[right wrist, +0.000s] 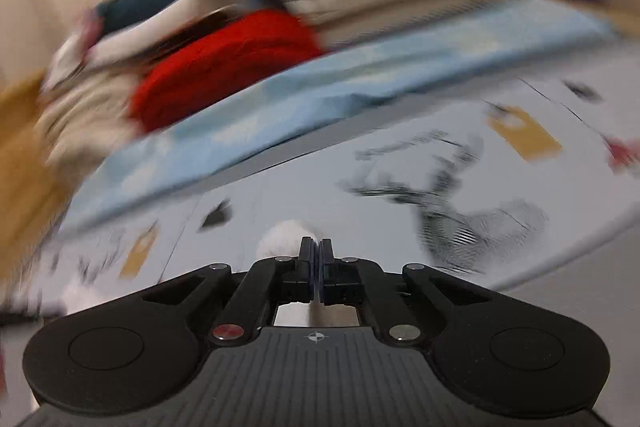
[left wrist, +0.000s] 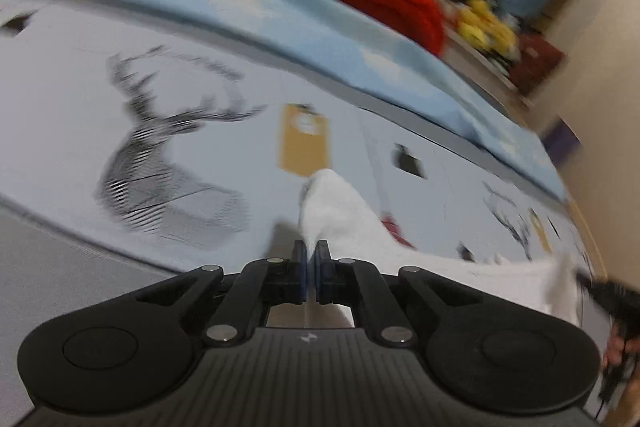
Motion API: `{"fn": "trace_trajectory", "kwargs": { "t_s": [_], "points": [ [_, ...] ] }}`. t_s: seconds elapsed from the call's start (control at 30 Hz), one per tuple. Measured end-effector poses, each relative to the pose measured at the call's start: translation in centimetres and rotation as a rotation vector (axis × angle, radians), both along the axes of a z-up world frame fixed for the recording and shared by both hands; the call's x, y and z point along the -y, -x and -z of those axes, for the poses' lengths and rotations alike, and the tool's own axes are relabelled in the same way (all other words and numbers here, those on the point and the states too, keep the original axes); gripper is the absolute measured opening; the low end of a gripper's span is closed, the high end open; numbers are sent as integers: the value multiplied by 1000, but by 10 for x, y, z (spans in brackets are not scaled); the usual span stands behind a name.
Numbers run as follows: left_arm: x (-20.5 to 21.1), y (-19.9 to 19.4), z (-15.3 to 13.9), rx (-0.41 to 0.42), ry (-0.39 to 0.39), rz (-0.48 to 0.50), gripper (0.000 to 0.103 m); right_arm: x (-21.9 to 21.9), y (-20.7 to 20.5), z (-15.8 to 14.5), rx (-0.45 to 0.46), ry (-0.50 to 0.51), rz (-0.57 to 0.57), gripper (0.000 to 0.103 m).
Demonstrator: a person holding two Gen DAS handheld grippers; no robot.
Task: Fold small clothes
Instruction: 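Lay the hem over the collar with both grippers and open them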
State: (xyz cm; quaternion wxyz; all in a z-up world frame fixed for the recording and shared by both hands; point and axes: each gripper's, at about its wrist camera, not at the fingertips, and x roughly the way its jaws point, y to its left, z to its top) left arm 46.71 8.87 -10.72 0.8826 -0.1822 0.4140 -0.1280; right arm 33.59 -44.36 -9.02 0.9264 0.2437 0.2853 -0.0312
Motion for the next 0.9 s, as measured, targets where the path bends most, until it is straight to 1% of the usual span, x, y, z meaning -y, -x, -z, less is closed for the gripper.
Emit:
{"fn": "trace_trajectory", "kwargs": {
  "t_s": [0.07, 0.1, 0.13, 0.2, 0.23, 0.27, 0.3, 0.33, 0.37, 0.4, 0.43, 0.47, 0.53, 0.6, 0.63, 0.7, 0.73, 0.77, 0.8, 0.83, 0.87, 0.9],
  "points": [
    [-9, -4, 13, -58, 1, -74, 4, 22, -2, 20, -88, -74, 188, 1],
    [-10, -4, 19, -77, 16, -84, 4, 30, -2, 32, -145, -82, 276, 3],
    [-10, -5, 21, -81, 29, -86, 5, 36, -4, 42, -191, -95, 319, 6],
    [-8, -4, 18, -55, 30, -85, 7, 47, -4, 58, -247, -179, 341, 6],
    [-8, -3, 15, -40, 30, -84, 24, 49, -3, 57, -245, -194, 345, 7],
    [-9, -3, 12, -28, 39, -85, 49, 49, -3, 53, -225, -184, 333, 8],
    [-9, -2, 10, -15, 45, -92, 59, 46, -3, 47, -188, -164, 304, 15],
    [-7, -1, 7, 2, 43, -100, 73, 42, -3, 39, -144, -148, 260, 28],
    [-6, -1, 4, 19, 30, -103, 80, 37, -3, 34, -112, -139, 218, 34],
    [-4, -2, 1, 32, 17, -96, 82, 30, -4, 28, -77, -125, 163, 41],
    [-2, -4, 0, 44, 3, -81, 83, 22, -6, 23, -52, -104, 103, 44],
    [1, -5, -1, 56, -15, -60, 84, 16, -9, 21, -40, -79, 48, 46],
    [10, -9, -2, 79, -69, -7, 84, -3, -16, 21, -38, 12, -40, 55],
    [23, -12, 0, 103, -135, 51, 86, -18, -28, 24, -64, 130, -95, 59],
    [29, -14, 2, 112, -162, 77, 89, -27, -34, 28, -78, 198, -115, 60],
    [44, -14, 7, 134, -212, 135, 93, -36, -44, 37, -113, 276, -119, 60],
    [53, -14, 9, 145, -241, 163, 93, -38, -47, 41, -125, 290, -121, 59],
    [63, -13, 10, 166, -275, 197, 86, -39, -49, 45, -124, 292, -131, 57],
    [70, -11, 11, 194, -297, 222, 72, -40, -52, 48, -125, 293, -154, 42],
    [76, -10, 10, 215, -304, 260, 12, -42, -55, 49, -135, 302, -178, 14],
    [81, -13, 10, 196, -298, 292, 0, -45, -52, 49, -147, 326, -174, 7],
    [80, -12, 7, 198, -266, 279, 0, -46, -51, 47, -148, 340, -167, 6]
  ]
}}
